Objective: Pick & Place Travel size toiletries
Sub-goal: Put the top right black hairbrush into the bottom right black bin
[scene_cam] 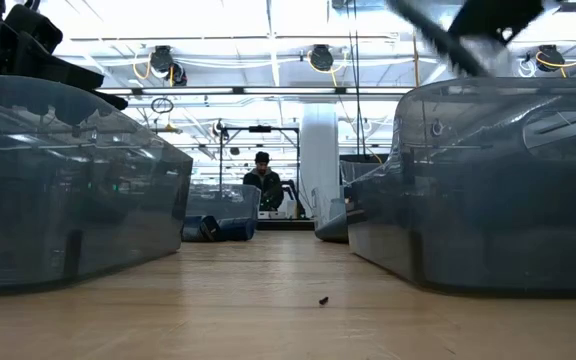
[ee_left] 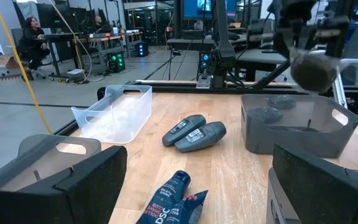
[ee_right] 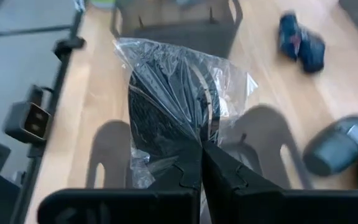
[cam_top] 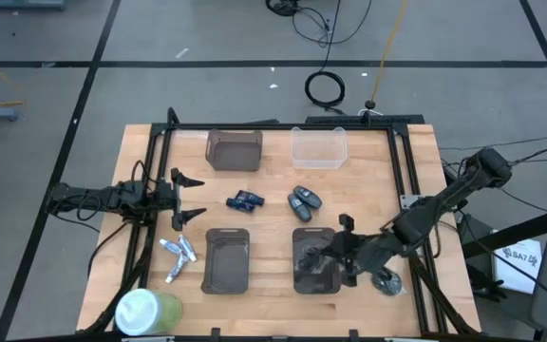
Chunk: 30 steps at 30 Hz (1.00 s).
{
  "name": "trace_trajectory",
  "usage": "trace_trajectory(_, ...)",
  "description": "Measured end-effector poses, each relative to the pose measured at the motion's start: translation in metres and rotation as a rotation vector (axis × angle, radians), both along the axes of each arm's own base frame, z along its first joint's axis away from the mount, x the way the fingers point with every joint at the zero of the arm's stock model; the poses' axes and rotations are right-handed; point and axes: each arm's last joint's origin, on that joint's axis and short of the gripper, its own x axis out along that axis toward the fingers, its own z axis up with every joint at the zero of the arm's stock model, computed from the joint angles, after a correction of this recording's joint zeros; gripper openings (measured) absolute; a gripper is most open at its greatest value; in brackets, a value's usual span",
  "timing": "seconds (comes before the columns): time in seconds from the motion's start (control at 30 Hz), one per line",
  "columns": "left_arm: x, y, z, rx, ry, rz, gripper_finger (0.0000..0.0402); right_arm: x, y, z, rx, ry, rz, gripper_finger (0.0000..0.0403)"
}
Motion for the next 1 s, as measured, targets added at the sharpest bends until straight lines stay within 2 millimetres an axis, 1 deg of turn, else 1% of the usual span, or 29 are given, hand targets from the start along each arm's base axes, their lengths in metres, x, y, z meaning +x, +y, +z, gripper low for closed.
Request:
trace_trajectory(0.13, 0.000, 0.000, 0.000, 0.000, 0.000, 0.000, 0.0395, 0.006, 0.004, -0.016, 0.018, 0.063, -0.051, 0.0000)
trace_trajectory(0.33, 0.000, 0.000, 0.000, 0.000, 0.000, 0.000, 0.0395, 0.009, 0.007, -0.031, 0.045, 0.140, -0.085, 0.0000)
trace_trajectory(0.47, 0.000, 0.000, 0.000, 0.000, 0.001, 0.000, 0.0395, 0.009, 0.008, -0.038, 0.072, 0.186, -0.107, 0.0000)
trace_trajectory(0.6, 0.000, 0.000, 0.000, 0.000, 0.000, 0.000, 0.0395, 0.008, 0.007, -0.041, 0.067, 0.213, -0.126, 0.0000)
trace_trajectory(0.87, 0.000, 0.000, 0.000, 0.000, 0.000, 0.000, 0.0395, 0.009, 0.006, -0.040, 0.049, 0.208, -0.111, 0.0000)
trace_trajectory(1.0, 0.000, 0.000, 0.000, 0.000, 0.000, 0.000, 0.0395, 0.009, 0.005, -0.040, 0.049, 0.208, -0.112, 0.0009)
